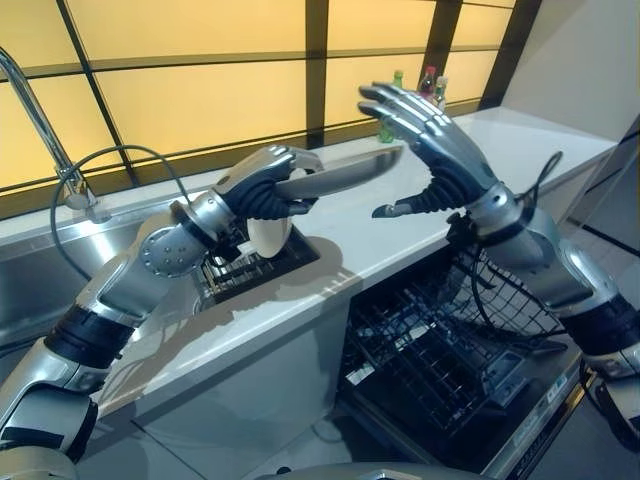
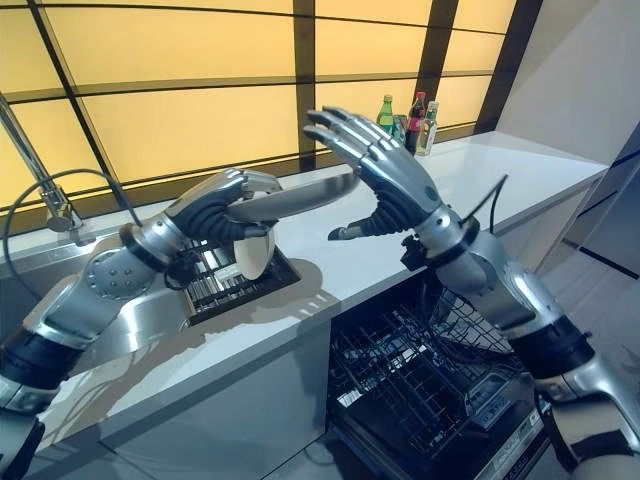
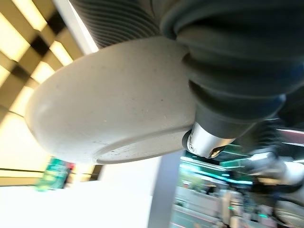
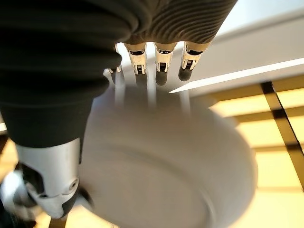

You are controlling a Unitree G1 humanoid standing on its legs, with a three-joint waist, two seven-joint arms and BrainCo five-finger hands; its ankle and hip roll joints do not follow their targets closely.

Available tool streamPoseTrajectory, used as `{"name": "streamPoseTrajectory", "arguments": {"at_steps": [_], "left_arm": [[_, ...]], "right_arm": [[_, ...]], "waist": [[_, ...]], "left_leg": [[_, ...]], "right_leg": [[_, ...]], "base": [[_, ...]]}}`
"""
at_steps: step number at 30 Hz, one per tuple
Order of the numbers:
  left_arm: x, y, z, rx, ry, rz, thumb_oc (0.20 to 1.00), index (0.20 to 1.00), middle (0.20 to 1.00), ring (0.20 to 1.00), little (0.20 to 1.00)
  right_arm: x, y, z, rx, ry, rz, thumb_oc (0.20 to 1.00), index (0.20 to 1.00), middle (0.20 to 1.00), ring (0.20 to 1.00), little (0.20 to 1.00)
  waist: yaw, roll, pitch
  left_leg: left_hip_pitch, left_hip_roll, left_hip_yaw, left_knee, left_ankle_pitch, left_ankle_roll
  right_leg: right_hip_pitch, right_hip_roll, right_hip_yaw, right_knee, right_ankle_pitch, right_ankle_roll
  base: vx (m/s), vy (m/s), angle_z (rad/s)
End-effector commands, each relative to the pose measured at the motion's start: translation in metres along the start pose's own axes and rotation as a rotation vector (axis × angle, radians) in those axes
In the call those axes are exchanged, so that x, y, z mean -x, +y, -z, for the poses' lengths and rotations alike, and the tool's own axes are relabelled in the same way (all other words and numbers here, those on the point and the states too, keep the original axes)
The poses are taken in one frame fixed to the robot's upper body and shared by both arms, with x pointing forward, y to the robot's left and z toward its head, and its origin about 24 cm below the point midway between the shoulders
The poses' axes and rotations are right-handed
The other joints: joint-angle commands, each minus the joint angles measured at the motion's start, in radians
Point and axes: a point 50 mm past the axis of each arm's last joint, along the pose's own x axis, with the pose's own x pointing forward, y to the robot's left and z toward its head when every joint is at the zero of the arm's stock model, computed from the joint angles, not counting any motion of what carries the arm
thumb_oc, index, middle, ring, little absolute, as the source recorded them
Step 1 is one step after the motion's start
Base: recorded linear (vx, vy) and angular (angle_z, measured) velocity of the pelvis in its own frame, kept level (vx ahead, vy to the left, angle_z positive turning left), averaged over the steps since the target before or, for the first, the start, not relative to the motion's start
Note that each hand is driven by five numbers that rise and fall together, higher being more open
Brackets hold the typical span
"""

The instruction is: Pick up plates and place into dishwasher.

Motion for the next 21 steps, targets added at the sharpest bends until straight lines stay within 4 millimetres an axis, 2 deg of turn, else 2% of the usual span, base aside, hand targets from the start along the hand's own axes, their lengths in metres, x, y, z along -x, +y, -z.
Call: {"name": "streamPoseTrajectory", "arguments": {"at_steps": [1, 2, 7, 8, 9, 21], "left_arm": [[-0.022, 0.034, -0.024, -0.017, -0.166, -0.084, 0.2, 0.2, 0.2, 0.2, 0.2], [-0.028, 0.034, -0.03, -0.007, -0.212, -0.064, 0.2, 0.2, 0.2, 0.2, 0.2], [-0.038, 0.037, -0.037, -0.011, -0.264, -0.068, 0.2, 0.2, 0.2, 0.2, 0.2], [-0.038, 0.038, -0.038, -0.014, -0.267, -0.074, 0.2, 0.2, 0.2, 0.2, 0.2], [-0.038, 0.039, -0.038, -0.012, -0.269, -0.08, 0.2, 0.2, 0.2, 0.2, 0.2], [-0.035, 0.047, -0.037, -0.027, -0.246, -0.151, 0.2, 0.2, 0.2, 0.2, 0.2]], "right_arm": [[-0.017, -0.03, 0.009, 0.068, 0.009, 0.001, 1.0, 1.0, 1.0, 1.0, 1.0], [-0.022, -0.027, 0.014, 0.02, 0.029, -0.037, 1.0, 1.0, 1.0, 1.0, 1.0], [-0.033, -0.02, 0.019, -0.114, 0.045, -0.073, 1.0, 1.0, 1.0, 1.0, 1.0], [-0.034, -0.019, 0.019, -0.127, 0.045, -0.078, 0.464, 0.464, 0.464, 0.464, 0.464], [-0.034, -0.017, 0.019, -0.125, 0.047, -0.086, 0.2, 0.2, 0.2, 0.2, 0.2], [-0.023, -0.015, 0.032, -0.192, 0.155, -0.023, 0.2, 0.2, 0.2, 0.2, 0.2]], "waist": [[0.05, 0.011, 0.032], [0.054, 0.008, 0.026], [0.062, 0.007, 0.019], [0.062, 0.007, 0.018], [0.063, 0.007, 0.017], [0.06, 0.011, 0.017]], "left_leg": [[0.071, -0.086, 0.022, 0.017, -0.222, 0.021], [0.071, -0.086, 0.019, 0.015, -0.221, 0.021], [0.073, -0.088, 0.014, 0.014, -0.22, 0.022], [0.073, -0.089, 0.013, 0.014, -0.22, 0.022], [0.073, -0.089, 0.011, 0.013, -0.22, 0.022], [0.075, -0.087, 0.013, 0.011, -0.218, 0.021]], "right_leg": [[-0.021, -0.009, 0.005, 0.036, -0.112, 0.061], [-0.018, -0.01, 0.002, 0.033, -0.11, 0.06], [-0.013, -0.012, -0.001, 0.028, -0.108, 0.059], [-0.013, -0.012, -0.001, 0.027, -0.108, 0.059], [-0.012, -0.012, -0.001, 0.027, -0.107, 0.059], [-0.011, -0.012, 0.003, 0.024, -0.105, 0.061]], "base": [[0.0, 0.0, 0.0], [0.0, 0.0, 0.0], [0.03, -0.008, 0.03], [0.0, 0.0, 0.0], [0.01, 0.004, 0.04], [0.0, 0.003, 0.03]]}}
